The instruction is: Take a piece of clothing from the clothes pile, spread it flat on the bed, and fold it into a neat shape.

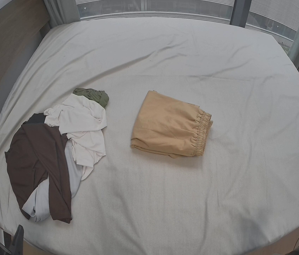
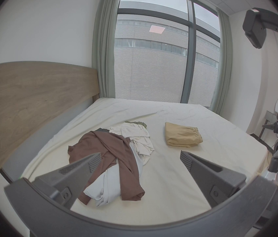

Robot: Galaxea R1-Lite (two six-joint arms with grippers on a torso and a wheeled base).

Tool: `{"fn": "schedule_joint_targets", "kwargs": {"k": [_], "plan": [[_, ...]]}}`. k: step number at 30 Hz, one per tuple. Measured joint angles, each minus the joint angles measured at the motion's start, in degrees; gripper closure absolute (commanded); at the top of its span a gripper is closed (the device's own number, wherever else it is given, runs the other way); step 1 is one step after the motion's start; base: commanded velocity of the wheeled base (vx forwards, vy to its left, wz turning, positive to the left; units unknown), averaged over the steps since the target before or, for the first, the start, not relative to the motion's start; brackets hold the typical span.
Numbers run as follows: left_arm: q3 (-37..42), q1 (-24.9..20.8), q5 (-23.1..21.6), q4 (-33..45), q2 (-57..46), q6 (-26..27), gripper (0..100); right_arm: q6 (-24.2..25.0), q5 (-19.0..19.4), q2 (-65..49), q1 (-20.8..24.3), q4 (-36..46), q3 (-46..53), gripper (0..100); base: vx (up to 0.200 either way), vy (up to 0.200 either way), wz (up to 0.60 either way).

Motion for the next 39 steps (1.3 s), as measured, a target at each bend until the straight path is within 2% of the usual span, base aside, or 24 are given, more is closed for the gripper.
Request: {"fn": "schedule_joint_targets", "kwargs": {"k": [3,7,14,21,27,39], "plan": [[0.0,0.1,2.1,0.3,-0.5,3.7,0,0.0,4.0,-0.1,0.0,-0.1,0.0,0,0.0,0.0,0.0],[0.0,0.2,4.6,0.8,-0.8,4.4,0,-1.0,4.8,-0.1,0.0,-0.5,0.0,0,0.0,0.0,0.0],[0.0,0.2,5.5,4.4,-0.9,2.3,0,-1.4,3.8,-0.1,-0.1,-0.9,0.0,0,0.0,0.0,0.0],[0.0,0.0,5.6,4.0,-0.9,2.0,0,-2.0,-1.9,0.0,-0.1,-0.6,0.0,0,0.0,0.0,0.0],[0.0,0.1,5.6,4.0,-0.9,1.9,0,-3.9,-1.9,0.0,0.0,3.1,0.0,0,0.0,0.0,0.0],[0.0,0.1,5.7,4.0,-0.9,1.4,0,-5.0,-0.2,0.0,0.0,2.8,0.0,0,0.0,0.0,0.0]]}}
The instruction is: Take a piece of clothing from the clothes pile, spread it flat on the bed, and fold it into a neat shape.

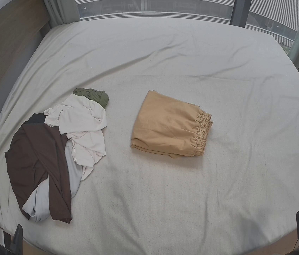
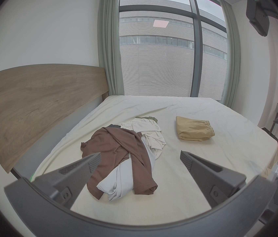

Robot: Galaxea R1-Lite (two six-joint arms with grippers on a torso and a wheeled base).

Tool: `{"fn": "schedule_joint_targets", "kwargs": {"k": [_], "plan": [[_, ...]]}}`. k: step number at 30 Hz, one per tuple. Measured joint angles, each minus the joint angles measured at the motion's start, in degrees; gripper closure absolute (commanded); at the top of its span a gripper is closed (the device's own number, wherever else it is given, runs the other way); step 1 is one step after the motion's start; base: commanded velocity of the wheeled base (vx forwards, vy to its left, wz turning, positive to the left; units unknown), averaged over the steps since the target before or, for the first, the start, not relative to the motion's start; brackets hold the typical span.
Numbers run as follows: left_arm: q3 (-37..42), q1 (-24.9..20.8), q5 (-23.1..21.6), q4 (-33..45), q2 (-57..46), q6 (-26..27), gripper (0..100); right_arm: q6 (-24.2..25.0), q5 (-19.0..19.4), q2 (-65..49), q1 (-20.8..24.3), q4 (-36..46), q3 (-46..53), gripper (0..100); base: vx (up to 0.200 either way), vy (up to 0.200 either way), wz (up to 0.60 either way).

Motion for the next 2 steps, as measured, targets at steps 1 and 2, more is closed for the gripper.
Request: {"fn": "schedule_joint_targets", "kwargs": {"k": [1,2], "plan": [[0.0,0.0,0.0,0.0,0.0,0.0,0,0.0,0.0,0.0,0.0,0.0,0.0,0,0.0,0.0,0.0],[0.0,0.0,0.0,0.0,0.0,0.0,0,-0.1,0.1,0.0,0.0,0.0,0.0,0,0.0,0.0,0.0]]}}
